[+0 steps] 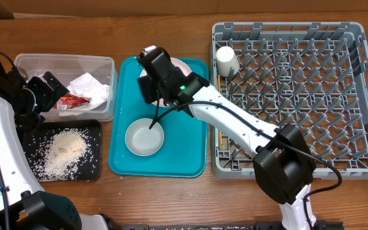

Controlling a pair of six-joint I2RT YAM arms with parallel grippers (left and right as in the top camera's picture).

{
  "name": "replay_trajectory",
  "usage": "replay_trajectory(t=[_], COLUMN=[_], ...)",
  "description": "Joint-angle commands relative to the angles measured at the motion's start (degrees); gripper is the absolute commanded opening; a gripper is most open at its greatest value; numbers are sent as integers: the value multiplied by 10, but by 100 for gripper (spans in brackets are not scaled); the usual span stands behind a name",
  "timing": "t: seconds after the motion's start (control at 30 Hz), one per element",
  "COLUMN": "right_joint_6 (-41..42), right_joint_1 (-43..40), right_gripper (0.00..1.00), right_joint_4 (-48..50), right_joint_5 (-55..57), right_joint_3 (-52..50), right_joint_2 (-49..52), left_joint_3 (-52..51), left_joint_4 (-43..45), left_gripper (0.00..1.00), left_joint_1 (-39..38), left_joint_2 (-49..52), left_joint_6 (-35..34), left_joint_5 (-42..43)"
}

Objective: Sort waste into correct bins and load items into the dishwasher
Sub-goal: 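Lower the right gripper onto the pink bowl rim and close, then lift the pink bowl and carry it right over the rack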

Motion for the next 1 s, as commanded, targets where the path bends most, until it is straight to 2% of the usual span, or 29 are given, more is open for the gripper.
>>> replay_trajectory(t=[0.0,0.17,0.47,0.6,0.67,0.77,0.97], right_joint_6=[-13,-15,-30,-30,-30,-31,-45], right_joint_1=[-1,-1,-8,-9,-9,-9,-9], right_gripper=[46,47,49,43,37,36,28], right_joint_4=[42,106,109,107,101,97,75], right_joint_5=[17,23,28,27,28,29,89], right_joint_3=[-32,-73,-74,-74,-74,-74,-74], right_joint_2=[-3,12,72,72,72,72,72], left_joint_3=[12,12,12,12,12,12,12], left_joint_4=[2,2,2,2,2,2,2], left_gripper=[100,100,100,100,100,100,100], left_joint_1=[2,2,2,2,2,2,2], left_joint_2=[-4,-4,-4,-4,-4,-4,-4], left_joint_6=[-6,-6,-6,-6,-6,-6,-6], left_joint_5=[-2,-2,-2,-2,-2,-2,-2])
